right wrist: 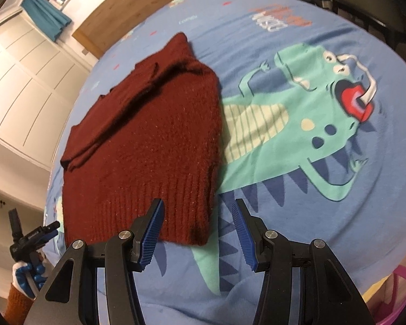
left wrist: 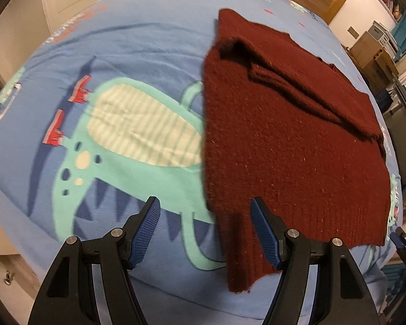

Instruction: Fold small clothes

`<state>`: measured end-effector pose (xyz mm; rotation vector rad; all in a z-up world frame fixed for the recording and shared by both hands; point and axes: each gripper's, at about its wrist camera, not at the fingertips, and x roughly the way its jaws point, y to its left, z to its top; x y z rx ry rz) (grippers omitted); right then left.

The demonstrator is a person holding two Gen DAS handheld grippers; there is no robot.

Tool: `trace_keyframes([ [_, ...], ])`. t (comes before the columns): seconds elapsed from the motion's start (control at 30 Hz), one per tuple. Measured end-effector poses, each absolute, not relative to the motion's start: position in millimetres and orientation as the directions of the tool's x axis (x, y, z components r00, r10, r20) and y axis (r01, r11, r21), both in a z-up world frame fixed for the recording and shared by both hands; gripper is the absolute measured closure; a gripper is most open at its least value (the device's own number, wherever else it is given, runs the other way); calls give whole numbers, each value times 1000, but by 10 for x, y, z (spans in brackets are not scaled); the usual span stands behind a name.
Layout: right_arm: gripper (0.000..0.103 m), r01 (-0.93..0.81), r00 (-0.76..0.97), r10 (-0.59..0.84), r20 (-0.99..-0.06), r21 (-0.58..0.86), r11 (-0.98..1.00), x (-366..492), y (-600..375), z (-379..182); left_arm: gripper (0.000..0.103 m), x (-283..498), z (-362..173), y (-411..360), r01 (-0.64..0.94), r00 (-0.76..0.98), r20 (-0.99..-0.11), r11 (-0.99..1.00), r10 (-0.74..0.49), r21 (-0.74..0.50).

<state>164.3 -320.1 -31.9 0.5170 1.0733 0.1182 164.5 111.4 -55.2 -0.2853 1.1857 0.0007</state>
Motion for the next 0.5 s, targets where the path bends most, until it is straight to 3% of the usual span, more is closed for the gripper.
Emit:
trace_keyframes([
  [0.5, 48, 127, 365, 451, -814, 524, 842, 1886, -3085, -717, 39, 1632, -788, 991, -52, 293, -886, 919, -360, -390],
])
